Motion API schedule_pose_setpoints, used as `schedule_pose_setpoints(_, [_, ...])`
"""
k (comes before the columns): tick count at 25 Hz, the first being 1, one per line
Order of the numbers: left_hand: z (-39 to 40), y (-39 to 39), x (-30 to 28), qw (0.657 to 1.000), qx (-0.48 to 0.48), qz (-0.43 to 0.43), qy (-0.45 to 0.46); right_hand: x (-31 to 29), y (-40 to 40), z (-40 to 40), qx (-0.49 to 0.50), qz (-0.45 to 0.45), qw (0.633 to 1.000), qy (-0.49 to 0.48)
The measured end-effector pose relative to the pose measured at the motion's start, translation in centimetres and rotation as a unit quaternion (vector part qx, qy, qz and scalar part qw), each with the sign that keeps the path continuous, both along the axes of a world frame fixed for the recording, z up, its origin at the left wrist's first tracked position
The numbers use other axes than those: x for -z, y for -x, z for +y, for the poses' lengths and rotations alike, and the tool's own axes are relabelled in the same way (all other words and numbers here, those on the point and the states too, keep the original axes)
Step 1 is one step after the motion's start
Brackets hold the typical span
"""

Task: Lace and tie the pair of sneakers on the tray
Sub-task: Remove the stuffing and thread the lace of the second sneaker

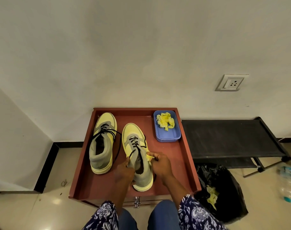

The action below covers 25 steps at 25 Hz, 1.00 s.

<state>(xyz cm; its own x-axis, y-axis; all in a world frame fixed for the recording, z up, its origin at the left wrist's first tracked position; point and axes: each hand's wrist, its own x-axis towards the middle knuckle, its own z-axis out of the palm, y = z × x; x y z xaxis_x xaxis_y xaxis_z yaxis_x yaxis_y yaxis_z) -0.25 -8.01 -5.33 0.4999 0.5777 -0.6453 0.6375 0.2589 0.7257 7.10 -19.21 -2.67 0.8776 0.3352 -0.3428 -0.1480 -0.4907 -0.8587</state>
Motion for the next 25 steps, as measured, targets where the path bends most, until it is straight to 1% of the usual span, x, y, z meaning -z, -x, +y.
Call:
schedule_pose_setpoints(3, [-0.1,-0.1,0.5,1.000,-0.009,-0.007,-0.009,0.0,1.6,-1.0,0.005,-0.032,0.999,-0.003])
schedule_pose_setpoints(7, [-0.4,-0.1,0.9,0.999,-0.011,-0.004,-0.032,1.1,4.2,-2.1,0.070,-0.004,0.997,-0.042])
schedule_pose_setpoints(10, [-0.1,0.1,1.8,0.999,0.001,0.001,-0.050,1.3,5.9,-2.4,0.080,0.019,0.995,-0.048])
schedule_pose_setpoints(13, [-0.2,-0.1,1.7,0.997,0.020,0.007,-0.071,1.1,6.4,-2.3,0.067,0.010,0.998,-0.004])
schedule_pose_setpoints(16, [-1.0,-0.1,0.5,0.984,0.077,0.053,-0.152,1.0,6.0,-1.9,0.027,-0.022,0.997,0.063])
schedule_pose_setpoints(17, [-1.1,0.0,0.2,0.980,0.092,0.066,-0.166,1.0,5.9,-1.8,0.007,-0.036,0.996,0.081])
schedule_pose_setpoints(19, [-1.4,0.0,0.0,0.981,0.102,0.077,-0.149,0.7,5.9,-1.6,-0.028,-0.060,0.992,0.108])
schedule_pose_setpoints(21, [-2.1,0.1,-0.3,0.986,0.080,0.072,-0.125,0.3,5.9,-1.5,-0.054,-0.084,0.987,0.126])
schedule_pose_setpoints(25, [-3.5,0.5,-1.4,0.995,-0.017,0.045,-0.086,-0.1,6.1,-1.4,-0.079,-0.098,0.982,0.138])
